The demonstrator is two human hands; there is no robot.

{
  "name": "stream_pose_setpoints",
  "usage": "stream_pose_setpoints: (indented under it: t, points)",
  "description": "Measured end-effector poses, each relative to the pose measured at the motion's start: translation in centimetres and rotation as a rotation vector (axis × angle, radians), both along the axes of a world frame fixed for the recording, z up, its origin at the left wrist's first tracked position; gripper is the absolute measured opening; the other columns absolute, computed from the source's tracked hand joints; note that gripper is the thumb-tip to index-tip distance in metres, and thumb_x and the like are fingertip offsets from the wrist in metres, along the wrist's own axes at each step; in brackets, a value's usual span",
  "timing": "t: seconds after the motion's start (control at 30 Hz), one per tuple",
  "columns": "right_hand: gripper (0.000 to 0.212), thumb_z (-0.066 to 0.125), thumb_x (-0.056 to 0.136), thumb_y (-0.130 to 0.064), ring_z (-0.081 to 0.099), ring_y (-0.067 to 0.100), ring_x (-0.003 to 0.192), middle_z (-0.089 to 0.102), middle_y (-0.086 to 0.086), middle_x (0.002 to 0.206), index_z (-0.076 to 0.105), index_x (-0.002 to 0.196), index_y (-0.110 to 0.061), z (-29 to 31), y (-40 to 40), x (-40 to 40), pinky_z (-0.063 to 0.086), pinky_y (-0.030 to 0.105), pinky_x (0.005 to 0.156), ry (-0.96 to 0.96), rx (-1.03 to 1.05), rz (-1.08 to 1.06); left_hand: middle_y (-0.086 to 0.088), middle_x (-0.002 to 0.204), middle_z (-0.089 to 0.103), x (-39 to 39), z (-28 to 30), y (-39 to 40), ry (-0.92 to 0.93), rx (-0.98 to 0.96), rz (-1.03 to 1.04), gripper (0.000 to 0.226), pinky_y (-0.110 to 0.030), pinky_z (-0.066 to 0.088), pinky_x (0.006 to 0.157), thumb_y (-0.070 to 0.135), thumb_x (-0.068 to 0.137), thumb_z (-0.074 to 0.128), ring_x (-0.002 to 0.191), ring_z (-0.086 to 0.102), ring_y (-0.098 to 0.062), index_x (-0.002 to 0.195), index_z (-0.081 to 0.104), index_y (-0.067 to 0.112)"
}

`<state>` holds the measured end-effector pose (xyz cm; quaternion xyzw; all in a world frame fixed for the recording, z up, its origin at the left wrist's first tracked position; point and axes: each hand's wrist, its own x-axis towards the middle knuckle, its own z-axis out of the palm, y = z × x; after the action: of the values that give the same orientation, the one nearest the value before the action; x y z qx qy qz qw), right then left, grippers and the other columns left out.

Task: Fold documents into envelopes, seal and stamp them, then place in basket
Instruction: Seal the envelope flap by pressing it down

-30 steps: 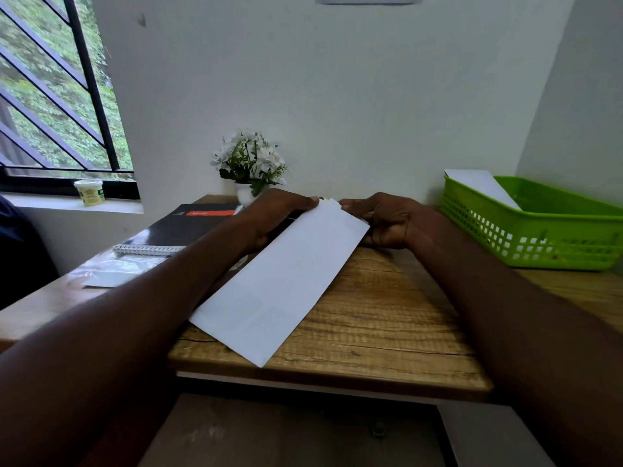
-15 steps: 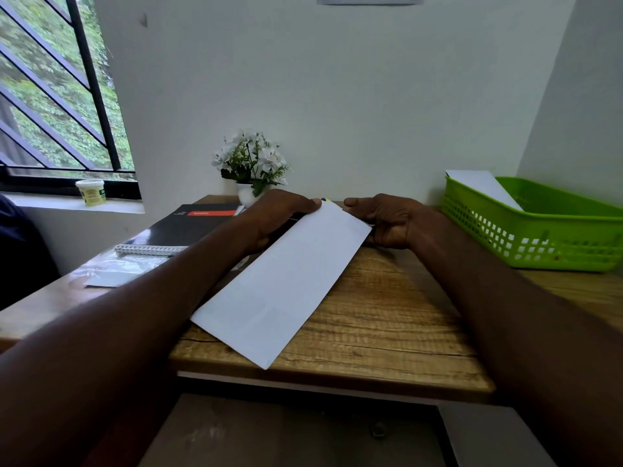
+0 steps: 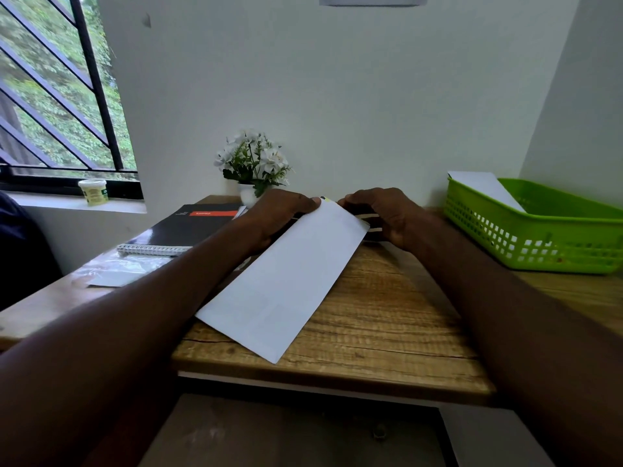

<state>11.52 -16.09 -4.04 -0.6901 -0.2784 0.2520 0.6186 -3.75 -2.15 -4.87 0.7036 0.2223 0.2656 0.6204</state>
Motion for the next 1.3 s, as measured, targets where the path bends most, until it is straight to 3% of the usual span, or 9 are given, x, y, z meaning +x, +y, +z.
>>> stream_pose_setpoints:
  t: [0.3,0.4,0.53,0.63,0.8,0.97,1.1,1.23,1.3]
  points:
    - [0.041,0.071,0.086,-0.057,0.066,0.029,0.106,0.078,0.001,0.104,0.083,0.092,-0.018,0.1,0.3,-0.1,0.055,0.041,0.088,-0.084,-0.079,0.047,-0.021,0.108,0.077,0.1,-0.1,0.4,0.001,0.038,0.004,0.038,-0.042,0.057,0.087,0.025,0.089,0.078,0.089,0.073,-0.030,0.112,0.073,-0.005]
    - [0.051,0.066,0.087,-0.064,0.067,0.028,0.106,0.078,0.003,0.106,0.083,0.095,-0.017,0.2,0.3,-0.2,0.056,0.038,0.083,-0.088,-0.095,0.046,-0.018,0.100,0.078,0.2,-0.1,0.4,-0.006,0.125,-0.014,0.034,-0.038,0.056,0.083,0.026,0.091,0.076,0.087,0.072,-0.028,0.106,0.075,-0.005]
    - [0.064,0.061,0.081,-0.078,0.068,0.028,0.107,0.077,0.003,0.108,0.083,0.090,-0.018,0.3,0.2,0.0,0.056,0.044,0.095,-0.073,-0.103,0.063,-0.010,0.092,0.079,0.4,-0.1,0.1,-0.036,0.258,-0.050,0.028,-0.027,0.058,0.074,0.026,0.095,0.072,0.077,0.073,-0.017,0.098,0.077,-0.001]
    - [0.069,0.055,0.083,-0.082,0.069,0.025,0.099,0.075,0.003,0.103,0.081,0.082,-0.018,0.4,-0.1,-0.2,0.058,0.039,0.087,-0.051,-0.094,0.092,-0.017,0.094,0.076,0.7,-0.2,0.0,-0.061,0.292,-0.019,0.035,-0.021,0.055,0.066,0.024,0.095,0.072,0.075,0.068,-0.017,0.104,0.073,-0.010]
    - [0.076,0.044,0.088,-0.083,0.063,0.024,0.088,0.068,0.007,0.098,0.074,0.087,-0.012,0.8,-0.1,-0.6,0.053,0.038,0.083,0.051,-0.098,0.127,-0.013,0.090,0.075,0.9,-0.2,0.1,-0.092,0.300,0.002,0.031,-0.026,0.053,0.072,0.024,0.095,0.073,0.072,0.067,-0.015,0.097,0.075,-0.007]
    - [0.075,0.043,0.091,-0.079,0.063,0.025,0.084,0.069,0.008,0.088,0.075,0.080,-0.012,1.1,-0.5,-0.7,0.052,0.040,0.085,0.109,-0.083,0.163,-0.014,0.089,0.075,0.9,0.0,0.0,-0.104,0.276,-0.025,0.022,-0.028,0.051,0.074,0.024,0.096,0.072,0.075,0.067,-0.019,0.088,0.077,0.004]
    - [0.066,0.055,0.090,-0.073,0.066,0.024,0.089,0.070,0.007,0.098,0.075,0.106,-0.013,0.9,-0.5,-0.6,0.056,0.037,0.081,0.111,-0.080,0.210,-0.022,0.096,0.074,0.8,0.0,-0.3,-0.103,0.264,0.002,0.035,-0.029,0.051,0.074,0.024,0.096,0.072,0.079,0.066,-0.021,0.103,0.074,-0.010]
    - [0.035,0.078,0.088,-0.026,0.070,0.022,0.090,0.071,0.008,0.111,0.071,0.120,-0.011,0.7,-0.4,-1.0,0.061,0.035,0.079,0.163,0.079,0.191,-0.006,0.065,0.057,0.9,0.2,0.0,-0.098,0.222,0.099,0.032,-0.017,0.041,0.052,0.018,0.096,0.070,0.049,0.051,-0.005,0.070,0.060,0.003]
    - [0.033,0.076,0.086,-0.006,0.070,0.022,0.088,0.070,0.010,0.113,0.071,0.119,-0.012,0.7,-0.3,-0.9,0.063,0.035,0.077,0.198,0.155,0.166,-0.006,0.067,0.059,0.9,0.1,0.2,-0.110,0.096,0.123,0.029,-0.016,0.044,0.051,0.013,0.095,0.070,0.050,0.055,-0.007,0.069,0.058,0.009]
